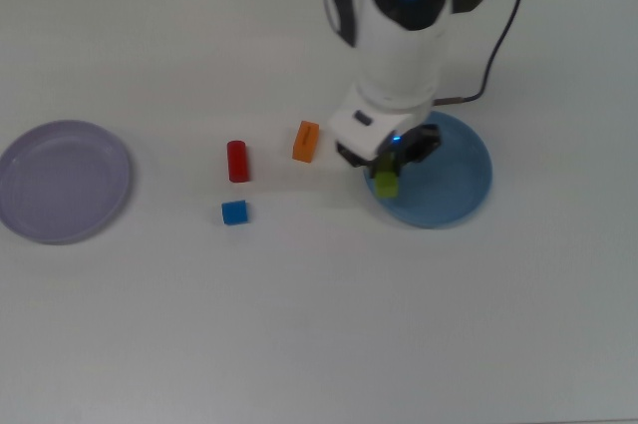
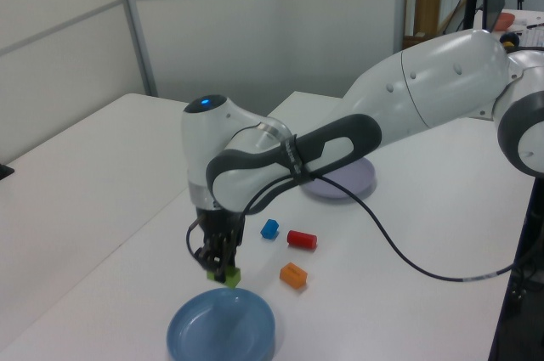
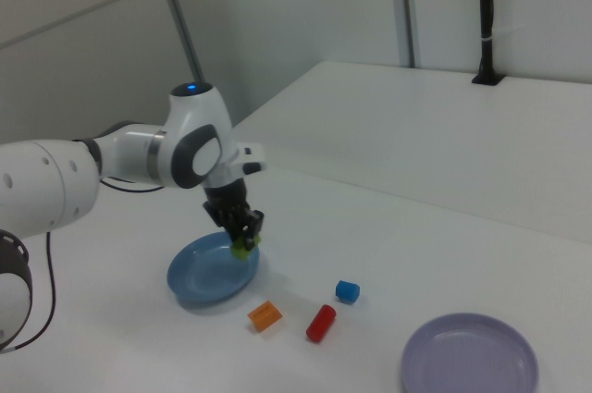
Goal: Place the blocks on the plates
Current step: 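Lower the green block onto the light blue plate and open the gripper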
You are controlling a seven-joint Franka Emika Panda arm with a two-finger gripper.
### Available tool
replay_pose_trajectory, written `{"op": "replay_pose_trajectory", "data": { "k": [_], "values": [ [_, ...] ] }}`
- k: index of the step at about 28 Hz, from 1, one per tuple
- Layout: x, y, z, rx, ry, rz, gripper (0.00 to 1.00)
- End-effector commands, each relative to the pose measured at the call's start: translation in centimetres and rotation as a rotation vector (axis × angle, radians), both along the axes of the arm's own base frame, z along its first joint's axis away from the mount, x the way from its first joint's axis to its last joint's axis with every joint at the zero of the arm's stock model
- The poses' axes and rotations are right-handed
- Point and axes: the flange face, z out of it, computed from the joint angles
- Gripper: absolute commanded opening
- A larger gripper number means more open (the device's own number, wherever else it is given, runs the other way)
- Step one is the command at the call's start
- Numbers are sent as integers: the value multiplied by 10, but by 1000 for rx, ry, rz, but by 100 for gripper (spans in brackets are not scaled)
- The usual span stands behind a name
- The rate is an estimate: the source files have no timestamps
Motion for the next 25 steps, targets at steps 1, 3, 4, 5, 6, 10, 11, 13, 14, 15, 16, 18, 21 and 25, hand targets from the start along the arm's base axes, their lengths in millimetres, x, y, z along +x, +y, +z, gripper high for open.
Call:
{"op": "replay_pose_trajectory", "data": {
  "k": [1, 3, 4, 5, 6, 10, 11, 13, 14, 15, 16, 18, 21, 25],
  "values": [
    [-9, 39, -11, -18, 15, 46, 0],
    [-16, 58, -22, -32, 23, 79, 0],
    [-16, 62, -23, -33, 19, 83, 0],
    [-17, 66, -23, -30, 12, 89, 1],
    [-16, 69, -25, -27, 5, 90, 5],
    [-16, 78, -30, -19, -20, 103, 16],
    [-16, 78, -30, -19, -22, 104, 17],
    [-16, 78, -30, -18, -21, 103, 29],
    [-16, 78, -31, -19, -20, 103, 30],
    [-16, 78, -32, -20, -17, 103, 33],
    [-17, 78, -32, -20, -15, 102, 38],
    [-18, 78, -35, -22, -10, 102, 86],
    [-18, 76, -37, -27, -3, 100, 100],
    [-17, 71, -36, -31, -3, 92, 100]
  ]
}}
